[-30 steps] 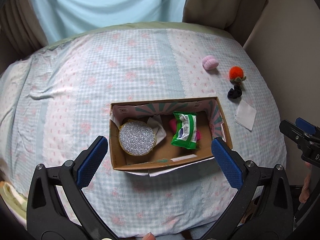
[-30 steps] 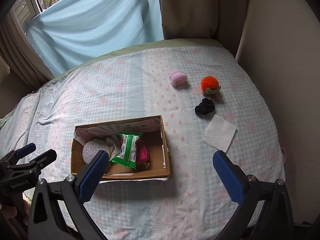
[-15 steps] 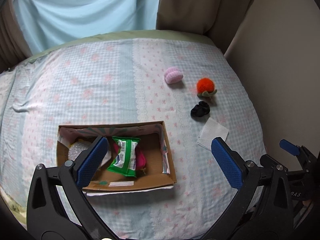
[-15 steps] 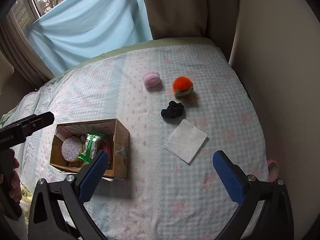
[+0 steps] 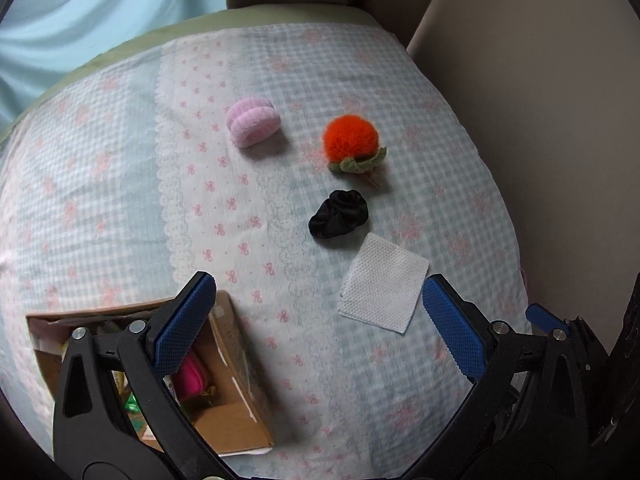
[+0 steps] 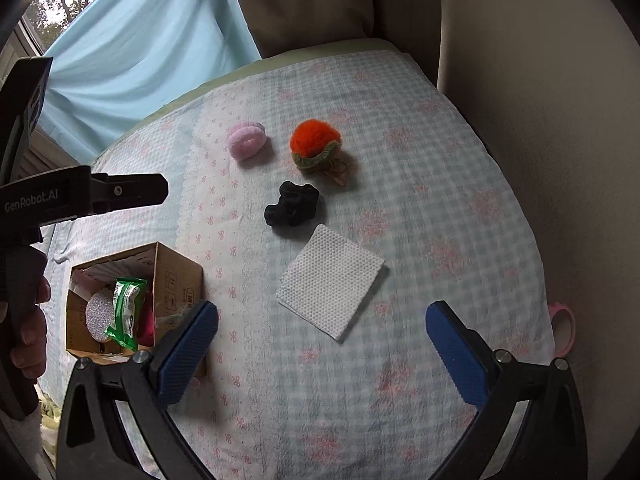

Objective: Organize soft objects
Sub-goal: 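Lift both tools from the box and move toward the scrunchie and wipe, then grasp the black scrunchie with the left tool while the right grasps the white wipe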

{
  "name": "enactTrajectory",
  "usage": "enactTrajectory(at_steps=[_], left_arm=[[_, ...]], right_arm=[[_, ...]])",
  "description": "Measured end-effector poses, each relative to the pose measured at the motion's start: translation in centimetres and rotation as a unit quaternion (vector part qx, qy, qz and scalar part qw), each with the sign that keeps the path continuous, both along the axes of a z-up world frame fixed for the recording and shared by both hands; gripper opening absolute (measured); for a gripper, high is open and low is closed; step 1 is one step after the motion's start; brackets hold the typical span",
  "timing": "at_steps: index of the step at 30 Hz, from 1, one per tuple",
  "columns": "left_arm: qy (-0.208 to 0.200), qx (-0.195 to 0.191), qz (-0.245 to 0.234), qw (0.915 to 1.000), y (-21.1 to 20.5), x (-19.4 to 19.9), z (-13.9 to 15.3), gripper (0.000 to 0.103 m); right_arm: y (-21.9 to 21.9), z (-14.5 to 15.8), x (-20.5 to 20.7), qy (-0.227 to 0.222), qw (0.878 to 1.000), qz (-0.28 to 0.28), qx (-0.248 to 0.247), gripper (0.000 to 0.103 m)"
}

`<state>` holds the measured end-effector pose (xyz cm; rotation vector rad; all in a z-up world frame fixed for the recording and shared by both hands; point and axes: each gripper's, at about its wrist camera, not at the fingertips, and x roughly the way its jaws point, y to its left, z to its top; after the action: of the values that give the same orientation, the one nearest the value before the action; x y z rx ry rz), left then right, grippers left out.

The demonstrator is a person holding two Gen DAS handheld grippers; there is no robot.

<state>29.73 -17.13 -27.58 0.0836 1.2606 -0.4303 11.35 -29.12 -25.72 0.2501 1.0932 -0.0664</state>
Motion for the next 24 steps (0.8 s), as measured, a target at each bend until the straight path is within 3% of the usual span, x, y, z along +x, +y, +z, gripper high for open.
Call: enactTrajectory(at_steps=[6,12,20,24], left_arm=[[0.039,0.006,-0.036,0.9986,-2.9,4.0,-5.6,0.101],[0.071,0.001,-0.057,0.9959,-4.8,7.3,-10.9,0.091],[0.102,0.003,-0.09,0.9907,-7.3,8.6,-16.6,0.071],[0.107,0.002,-0.094,0.9898,-7.7,8.9,-18.1,0.068]], right_arm=[[-0.6,-3.9,1.6,0.003,0.999,-0.042,0.013,0.103],[-0.4,-8.5,3.9,0.007,0.996,-0.094,0.011,0.103],[-0.1,-13.7,6.1,0.018,0.987,-0.159,0.002,0.103],[-0.1,-15.3,6.9,0.02,0.985,-0.174,-0.009,0.103]])
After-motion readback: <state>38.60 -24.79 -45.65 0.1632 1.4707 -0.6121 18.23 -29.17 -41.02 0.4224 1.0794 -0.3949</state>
